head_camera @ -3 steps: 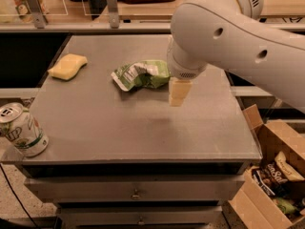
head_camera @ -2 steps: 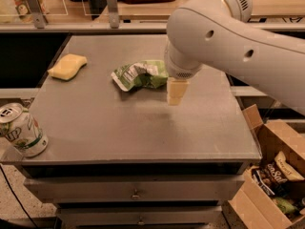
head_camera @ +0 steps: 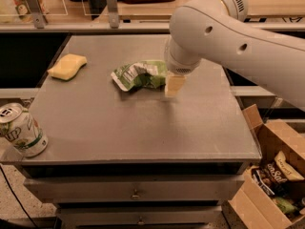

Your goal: Pick green jalapeno chip bag

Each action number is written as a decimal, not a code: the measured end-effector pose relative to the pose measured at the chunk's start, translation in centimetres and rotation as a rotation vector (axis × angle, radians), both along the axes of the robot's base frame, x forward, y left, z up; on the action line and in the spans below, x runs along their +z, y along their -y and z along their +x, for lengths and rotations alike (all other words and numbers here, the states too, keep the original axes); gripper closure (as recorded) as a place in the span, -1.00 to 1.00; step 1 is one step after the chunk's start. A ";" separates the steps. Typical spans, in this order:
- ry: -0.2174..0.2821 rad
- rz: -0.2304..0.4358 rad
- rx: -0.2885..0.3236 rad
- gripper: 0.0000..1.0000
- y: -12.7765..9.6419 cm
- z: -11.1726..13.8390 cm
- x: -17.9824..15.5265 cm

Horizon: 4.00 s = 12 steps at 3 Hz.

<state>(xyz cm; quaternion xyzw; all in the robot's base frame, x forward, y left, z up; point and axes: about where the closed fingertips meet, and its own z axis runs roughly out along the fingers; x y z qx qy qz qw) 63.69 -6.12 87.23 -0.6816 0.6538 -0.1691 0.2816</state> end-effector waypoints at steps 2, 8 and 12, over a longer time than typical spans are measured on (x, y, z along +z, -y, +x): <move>-0.008 0.016 0.008 -0.08 0.0 1.4 -0.7; -0.020 0.092 0.028 0.94 -1.6 0.5 -1.2; 0.059 0.319 -0.022 1.00 1.2 -0.2 8.6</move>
Offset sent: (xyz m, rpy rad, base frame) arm 0.0216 -0.0007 -0.0139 0.0275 0.0203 0.0152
